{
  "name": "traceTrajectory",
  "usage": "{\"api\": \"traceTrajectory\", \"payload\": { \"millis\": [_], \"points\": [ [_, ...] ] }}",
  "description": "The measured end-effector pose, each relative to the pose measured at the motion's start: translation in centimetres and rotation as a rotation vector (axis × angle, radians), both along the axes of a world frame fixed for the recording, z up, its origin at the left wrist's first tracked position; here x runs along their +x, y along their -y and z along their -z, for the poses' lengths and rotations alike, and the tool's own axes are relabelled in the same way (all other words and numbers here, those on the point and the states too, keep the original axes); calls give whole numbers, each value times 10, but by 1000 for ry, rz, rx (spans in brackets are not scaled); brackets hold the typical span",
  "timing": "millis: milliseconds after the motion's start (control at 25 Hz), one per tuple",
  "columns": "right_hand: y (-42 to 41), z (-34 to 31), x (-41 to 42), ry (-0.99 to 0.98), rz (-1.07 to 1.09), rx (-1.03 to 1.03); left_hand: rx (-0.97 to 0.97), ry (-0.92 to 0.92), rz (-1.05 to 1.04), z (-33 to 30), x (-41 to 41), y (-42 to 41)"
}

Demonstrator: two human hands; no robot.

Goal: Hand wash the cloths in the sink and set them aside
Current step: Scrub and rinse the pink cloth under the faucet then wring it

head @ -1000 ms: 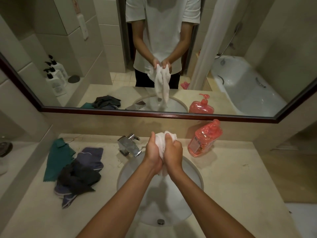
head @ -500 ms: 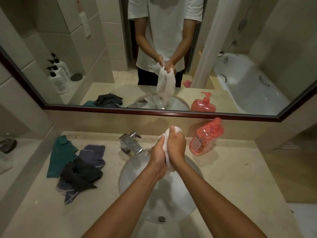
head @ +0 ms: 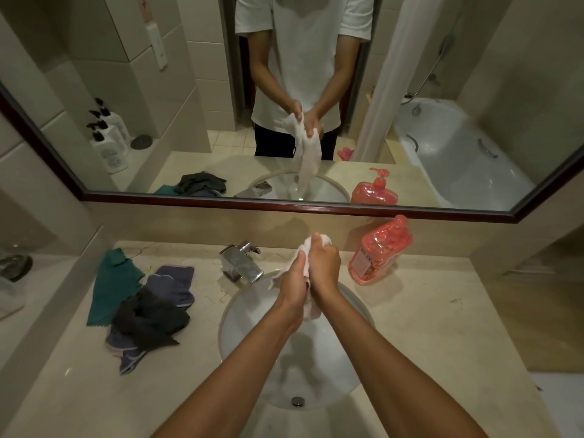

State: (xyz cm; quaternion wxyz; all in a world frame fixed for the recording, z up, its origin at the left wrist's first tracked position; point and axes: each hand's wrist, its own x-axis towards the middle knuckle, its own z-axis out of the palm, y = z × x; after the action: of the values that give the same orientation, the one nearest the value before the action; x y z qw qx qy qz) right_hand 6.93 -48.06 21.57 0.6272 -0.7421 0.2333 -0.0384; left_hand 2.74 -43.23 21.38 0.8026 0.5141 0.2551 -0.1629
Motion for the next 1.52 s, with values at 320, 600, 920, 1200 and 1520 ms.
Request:
{"api": "traceTrajectory", "payload": {
  "millis": [320, 600, 920, 1200, 1520],
  "points": [
    [37, -4, -5, 43, 2, 275, 87, 44, -226, 4, 26, -40],
    [37, -14, -12, 82, -19, 345, 177, 59, -230, -11, 31, -34],
    [-9, -24, -15, 126, 101, 104, 81, 0, -115, -23, 23, -8],
    [-1, -21, -28, 21, 62, 205, 410, 127, -165, -22, 27, -19],
    [-11, -30, -18, 58, 99, 93, 359, 103, -211, -26, 22, -8]
  ]
}}
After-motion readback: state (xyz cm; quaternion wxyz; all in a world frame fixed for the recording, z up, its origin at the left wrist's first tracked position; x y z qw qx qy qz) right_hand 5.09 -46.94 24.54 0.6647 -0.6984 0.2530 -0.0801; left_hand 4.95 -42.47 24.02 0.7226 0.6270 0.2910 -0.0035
